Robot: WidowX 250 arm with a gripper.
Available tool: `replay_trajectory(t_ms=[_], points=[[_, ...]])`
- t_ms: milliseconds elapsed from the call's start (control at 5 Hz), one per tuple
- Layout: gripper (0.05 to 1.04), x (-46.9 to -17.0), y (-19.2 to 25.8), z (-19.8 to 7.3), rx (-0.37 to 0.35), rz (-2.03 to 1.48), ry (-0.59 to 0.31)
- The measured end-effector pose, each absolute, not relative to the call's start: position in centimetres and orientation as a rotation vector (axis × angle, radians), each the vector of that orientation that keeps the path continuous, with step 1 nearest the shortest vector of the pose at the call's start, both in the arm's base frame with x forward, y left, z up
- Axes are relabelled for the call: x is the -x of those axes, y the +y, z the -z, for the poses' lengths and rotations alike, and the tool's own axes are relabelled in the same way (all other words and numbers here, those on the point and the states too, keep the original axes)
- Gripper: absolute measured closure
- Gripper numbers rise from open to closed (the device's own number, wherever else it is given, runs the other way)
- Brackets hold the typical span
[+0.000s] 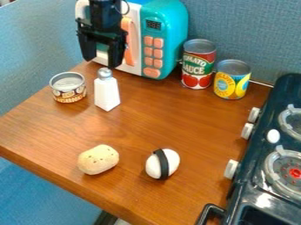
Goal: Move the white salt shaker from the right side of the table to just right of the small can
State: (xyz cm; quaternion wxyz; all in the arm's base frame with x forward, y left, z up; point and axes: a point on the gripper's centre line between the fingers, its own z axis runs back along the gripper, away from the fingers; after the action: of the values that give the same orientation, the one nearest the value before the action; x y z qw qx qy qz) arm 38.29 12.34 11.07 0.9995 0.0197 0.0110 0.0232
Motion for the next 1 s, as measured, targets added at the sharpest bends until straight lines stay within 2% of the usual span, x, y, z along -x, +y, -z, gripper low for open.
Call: replay_trajectory(t_ms=[200,600,800,1000], points=[[0.082,-36.9,11.4,-12.3,-0.012,-0.026,0.002],[0.082,-30.6,7.7,-13.3,0.024,0.069,-0.004],[0.083,-28.6,4.7,-13.6,0.038,0.135,0.011],[0.083,-26.9,3.4,-13.1,0.020,0.165,0.027]])
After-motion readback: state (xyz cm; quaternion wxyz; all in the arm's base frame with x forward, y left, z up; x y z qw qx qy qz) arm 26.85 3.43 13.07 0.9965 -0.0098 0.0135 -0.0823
